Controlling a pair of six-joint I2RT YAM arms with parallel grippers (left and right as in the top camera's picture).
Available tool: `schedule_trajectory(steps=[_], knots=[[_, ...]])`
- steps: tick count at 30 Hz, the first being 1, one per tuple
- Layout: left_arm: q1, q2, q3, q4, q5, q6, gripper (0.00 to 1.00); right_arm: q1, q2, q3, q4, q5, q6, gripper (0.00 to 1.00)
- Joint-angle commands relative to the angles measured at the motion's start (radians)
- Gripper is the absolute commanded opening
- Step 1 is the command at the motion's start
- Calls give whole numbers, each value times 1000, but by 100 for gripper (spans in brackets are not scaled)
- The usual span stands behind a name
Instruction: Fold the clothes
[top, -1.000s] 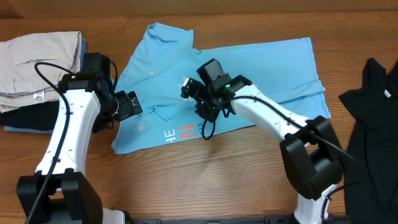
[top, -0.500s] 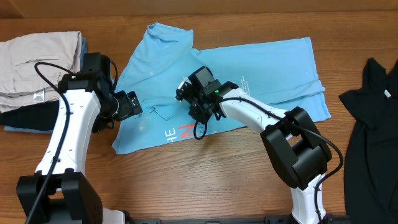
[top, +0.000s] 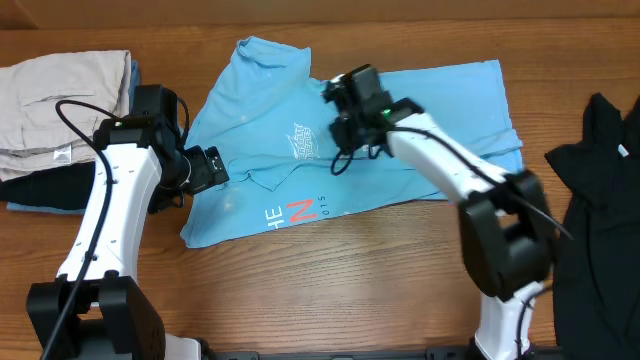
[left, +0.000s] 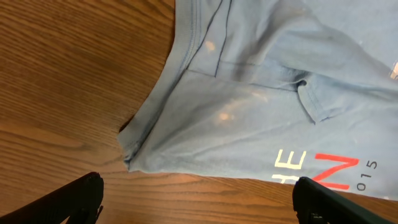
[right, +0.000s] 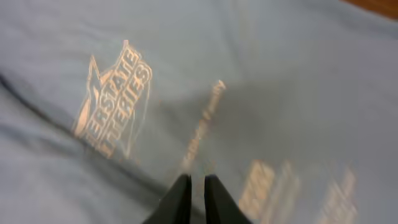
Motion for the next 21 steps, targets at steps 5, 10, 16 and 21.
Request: schedule_trajectory(steps=[5, 10, 16, 21], knots=[[-12, 5, -5, 3, 6, 1, 100, -39, -59, 18, -330, -1, 132, 11], [-11, 5, -5, 3, 6, 1, 100, -41, 60, -5, -380, 0, 155, 10], [-11, 5, -5, 4, 6, 1, 100, -43, 75, -56, -306, 3, 164, 8], [-12, 5, -5, 4, 6, 1, 100, -55, 75, -80, -240, 25, 166, 8]])
